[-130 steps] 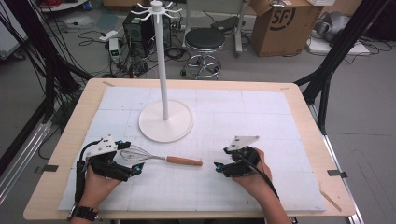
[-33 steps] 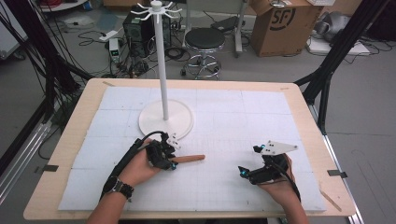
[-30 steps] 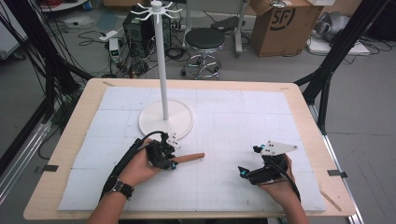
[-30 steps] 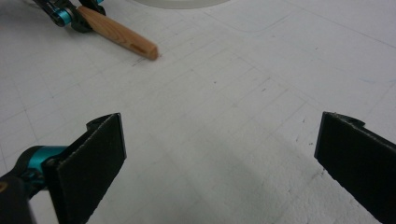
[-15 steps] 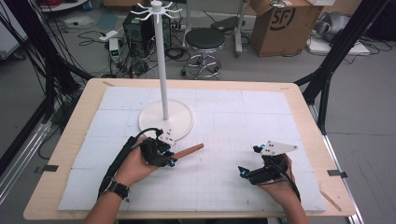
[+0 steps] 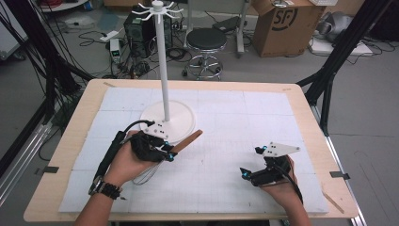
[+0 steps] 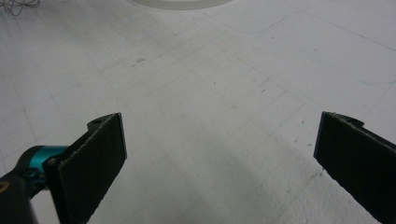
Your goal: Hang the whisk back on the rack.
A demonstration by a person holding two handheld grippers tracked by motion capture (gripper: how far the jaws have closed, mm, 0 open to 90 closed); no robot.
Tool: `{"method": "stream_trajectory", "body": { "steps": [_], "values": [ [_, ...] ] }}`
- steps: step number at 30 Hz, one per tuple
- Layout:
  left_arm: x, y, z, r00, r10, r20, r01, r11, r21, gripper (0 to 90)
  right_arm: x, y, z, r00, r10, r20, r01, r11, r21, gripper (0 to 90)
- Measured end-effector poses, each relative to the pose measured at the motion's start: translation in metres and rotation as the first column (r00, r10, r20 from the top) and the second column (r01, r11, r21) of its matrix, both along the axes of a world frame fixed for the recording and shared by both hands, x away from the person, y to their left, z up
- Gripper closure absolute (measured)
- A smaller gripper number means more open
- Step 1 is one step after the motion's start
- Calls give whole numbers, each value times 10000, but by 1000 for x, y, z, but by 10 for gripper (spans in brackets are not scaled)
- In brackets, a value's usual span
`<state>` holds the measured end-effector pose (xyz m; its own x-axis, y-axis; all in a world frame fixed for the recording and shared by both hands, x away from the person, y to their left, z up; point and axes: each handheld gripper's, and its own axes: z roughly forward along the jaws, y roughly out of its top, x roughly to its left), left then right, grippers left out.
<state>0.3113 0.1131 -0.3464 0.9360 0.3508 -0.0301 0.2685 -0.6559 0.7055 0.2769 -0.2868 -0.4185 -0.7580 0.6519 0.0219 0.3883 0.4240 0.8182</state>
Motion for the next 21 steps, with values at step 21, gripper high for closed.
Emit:
{"method": "stream_trajectory", "body": {
  "steps": [21],
  "values": [
    [14, 26, 61, 9995, 222, 216, -175, 9804, -1961, 735, 0, 1, 0, 10000, 61, 23, -61, 10000, -16, 13]
  ]
}}
